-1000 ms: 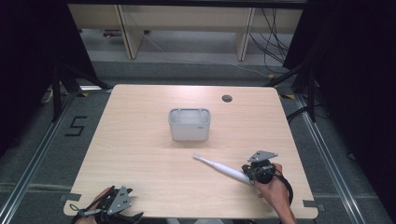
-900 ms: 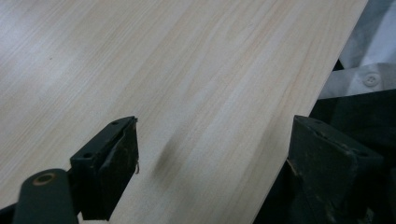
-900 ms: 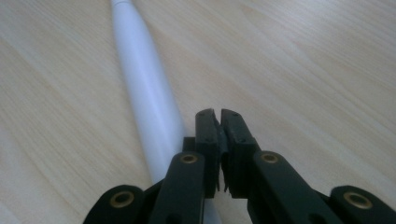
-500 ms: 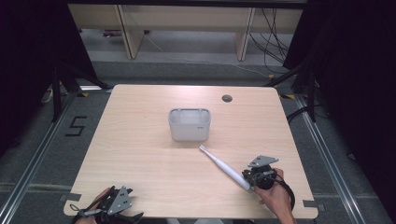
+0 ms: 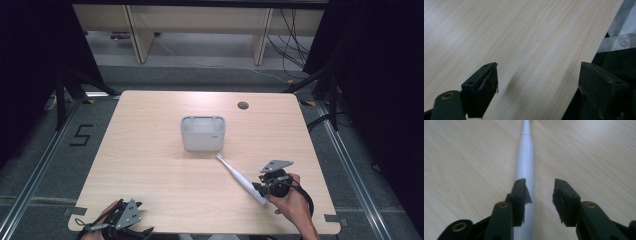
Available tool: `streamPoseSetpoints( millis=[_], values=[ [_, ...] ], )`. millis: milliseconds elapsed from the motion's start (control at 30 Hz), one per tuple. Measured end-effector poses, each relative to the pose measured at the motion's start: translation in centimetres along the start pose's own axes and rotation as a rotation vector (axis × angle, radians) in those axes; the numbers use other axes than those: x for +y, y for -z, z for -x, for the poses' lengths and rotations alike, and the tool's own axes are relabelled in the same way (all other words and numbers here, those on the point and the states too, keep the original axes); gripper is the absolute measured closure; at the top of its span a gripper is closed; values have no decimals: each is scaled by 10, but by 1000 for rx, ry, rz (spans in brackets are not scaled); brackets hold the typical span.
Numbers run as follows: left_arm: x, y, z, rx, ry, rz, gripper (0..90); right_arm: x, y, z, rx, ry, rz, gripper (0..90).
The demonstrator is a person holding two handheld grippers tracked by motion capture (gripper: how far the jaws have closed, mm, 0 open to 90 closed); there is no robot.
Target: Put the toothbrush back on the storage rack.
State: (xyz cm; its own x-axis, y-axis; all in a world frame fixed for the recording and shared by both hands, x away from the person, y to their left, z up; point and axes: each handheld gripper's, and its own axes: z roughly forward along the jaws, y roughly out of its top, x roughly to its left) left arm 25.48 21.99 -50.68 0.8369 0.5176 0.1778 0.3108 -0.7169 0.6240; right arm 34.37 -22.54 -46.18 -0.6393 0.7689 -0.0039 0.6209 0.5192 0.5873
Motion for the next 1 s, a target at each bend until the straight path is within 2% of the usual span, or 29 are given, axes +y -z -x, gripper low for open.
streamPoseSetpoints(
  millis=[33,67,100,200,233,267,300,333,367,400,467,500,567,667,700,733,767,833,867,900,967,1000],
  values=[
    [-1,-1,0,3,2,-5,158,8,0,0,21,21,-5,588],
    [-1,-1,-1,-2,5,-6,158,10,-1,0,18,41,-8,578],
    [-1,-1,-1,-1,6,-3,158,14,-2,0,24,43,-26,567],
    [0,0,0,4,2,8,158,20,-6,0,36,67,-33,549],
    [-1,0,0,0,11,-3,158,26,-12,-2,48,79,-71,534],
    [-1,0,0,0,11,-3,158,28,-15,-3,49,73,-90,521],
    [0,0,-2,10,-6,-1,158,29,-19,-3,58,86,-104,516],
    [0,0,-1,9,1,11,158,30,-20,-4,55,63,-133,516],
    [0,1,-1,4,-5,5,158,31,-24,-4,61,89,-129,517],
    [-1,0,0,-2,7,-1,158,33,-25,-4,58,91,-144,517],
    [-1,0,-1,7,6,6,158,34,-27,-4,49,91,-161,517],
    [0,0,-1,11,2,7,158,35,-29,-4,64,81,-165,516],
    [0,0,0,4,-5,7,158,37,-31,-3,62,95,-179,512],
    [0,0,-1,9,1,6,158,41,-35,-2,62,84,-216,503],
    [0,0,-1,10,6,11,158,42,-38,0,70,116,-211,502],
    [0,1,-1,6,-8,4,158,43,-39,-1,70,107,-222,501],
    [-1,0,0,3,-3,4,159,45,-41,-2,75,95,-243,499],
    [-1,0,-1,8,6,7,158,48,-44,-2,76,121,-262,499],
    [0,1,-2,12,-9,-1,158,49,-45,-2,79,120,-275,500],
    [0,1,-1,9,-4,7,158,51,-46,-1,82,133,-278,501],
    [0,1,-1,5,-6,6,158,52,-47,-2,78,129,-285,506],
    [-1,1,-1,4,-5,3,159,55,-49,-3,85,148,-305,514]
  ],
)
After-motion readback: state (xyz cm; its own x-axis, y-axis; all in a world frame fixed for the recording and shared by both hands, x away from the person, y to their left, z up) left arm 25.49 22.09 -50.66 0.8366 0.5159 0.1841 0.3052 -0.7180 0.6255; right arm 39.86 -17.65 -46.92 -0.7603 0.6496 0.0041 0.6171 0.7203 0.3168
